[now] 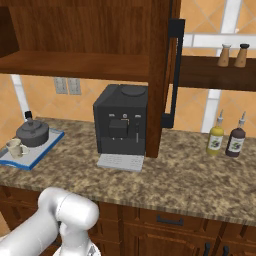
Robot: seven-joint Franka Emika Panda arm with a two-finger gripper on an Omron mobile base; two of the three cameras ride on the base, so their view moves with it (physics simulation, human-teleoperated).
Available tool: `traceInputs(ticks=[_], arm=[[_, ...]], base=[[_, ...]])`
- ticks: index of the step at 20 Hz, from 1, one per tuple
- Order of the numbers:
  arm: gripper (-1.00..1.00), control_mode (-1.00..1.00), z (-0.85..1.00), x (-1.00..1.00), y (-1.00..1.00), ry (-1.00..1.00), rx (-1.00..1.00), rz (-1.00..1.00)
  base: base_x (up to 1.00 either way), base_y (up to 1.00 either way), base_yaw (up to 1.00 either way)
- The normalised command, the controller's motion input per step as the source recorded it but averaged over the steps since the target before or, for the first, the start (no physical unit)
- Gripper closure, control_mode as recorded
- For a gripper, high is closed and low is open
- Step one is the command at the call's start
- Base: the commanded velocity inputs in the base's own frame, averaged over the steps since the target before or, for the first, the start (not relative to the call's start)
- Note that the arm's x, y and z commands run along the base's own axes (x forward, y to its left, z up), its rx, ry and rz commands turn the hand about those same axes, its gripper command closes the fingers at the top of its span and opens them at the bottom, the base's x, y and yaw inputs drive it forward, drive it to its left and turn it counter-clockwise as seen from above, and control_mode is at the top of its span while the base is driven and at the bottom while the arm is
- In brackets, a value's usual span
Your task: Pick the kettle from the counter and place it on the tray. Then pick the mug from the cabinet and place it on the tray. Then close the cabinet doors.
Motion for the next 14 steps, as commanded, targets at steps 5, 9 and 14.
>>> traceInputs(ticks=[5, 9, 14], arm=[[1.0, -1.0, 0.14, 0.0, 0.01, -0.29, -0.34, -0.07], [1.0, -1.0, 0.34, -0.01, 0.21, -0.42, -0.28, -0.02], [1.0, -1.0, 0.28, -0.08, 0.26, -0.49, -0.25, -0.02]], base=[[0.0, 0.0, 0.0], [0.0, 0.0, 0.0], [0.0, 0.0, 0.0]])
